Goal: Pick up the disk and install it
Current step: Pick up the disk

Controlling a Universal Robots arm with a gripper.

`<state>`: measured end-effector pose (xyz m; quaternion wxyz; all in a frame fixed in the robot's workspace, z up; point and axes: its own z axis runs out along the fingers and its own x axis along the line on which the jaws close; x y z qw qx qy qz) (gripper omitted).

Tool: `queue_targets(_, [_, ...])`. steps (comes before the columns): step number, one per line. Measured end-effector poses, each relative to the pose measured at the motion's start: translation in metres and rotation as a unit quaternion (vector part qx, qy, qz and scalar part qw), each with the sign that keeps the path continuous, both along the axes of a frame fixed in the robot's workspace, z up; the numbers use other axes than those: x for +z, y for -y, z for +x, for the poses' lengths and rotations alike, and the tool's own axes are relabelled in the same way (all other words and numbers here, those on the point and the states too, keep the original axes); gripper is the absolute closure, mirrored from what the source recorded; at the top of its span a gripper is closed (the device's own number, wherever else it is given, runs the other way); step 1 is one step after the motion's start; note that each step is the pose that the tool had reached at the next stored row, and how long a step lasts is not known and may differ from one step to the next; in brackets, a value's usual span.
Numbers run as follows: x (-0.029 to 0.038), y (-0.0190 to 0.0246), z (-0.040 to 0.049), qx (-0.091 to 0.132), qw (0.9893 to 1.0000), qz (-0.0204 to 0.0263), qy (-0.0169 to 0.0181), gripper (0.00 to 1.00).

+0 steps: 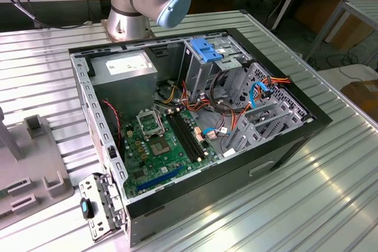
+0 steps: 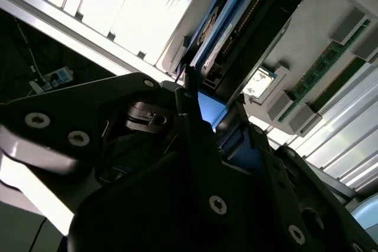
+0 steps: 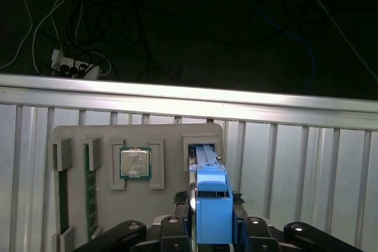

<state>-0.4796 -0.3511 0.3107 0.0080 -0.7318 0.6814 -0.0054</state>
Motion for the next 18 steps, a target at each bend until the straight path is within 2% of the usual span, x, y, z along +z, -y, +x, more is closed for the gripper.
queue_targets(7, [0.0003,0.0,0.0,0.0,1.0,0.0,0.0,0.64])
queue_targets(9, [0.0023,0.0,0.0,0.0,1.0,0.0,0.0,0.64])
queue_targets(12, [0.0025,0.0015,0.0,-0.012,0.9999,-0.001,0.0,0.64])
queue_targets(15, [0.0025,0.0016,0.0,-0.012,0.9999,-0.001,0.0,0.64])
queue_targets(18, [0.0024,0.0015,0.0006,-0.023,0.9997,-0.0009,0.0,0.64])
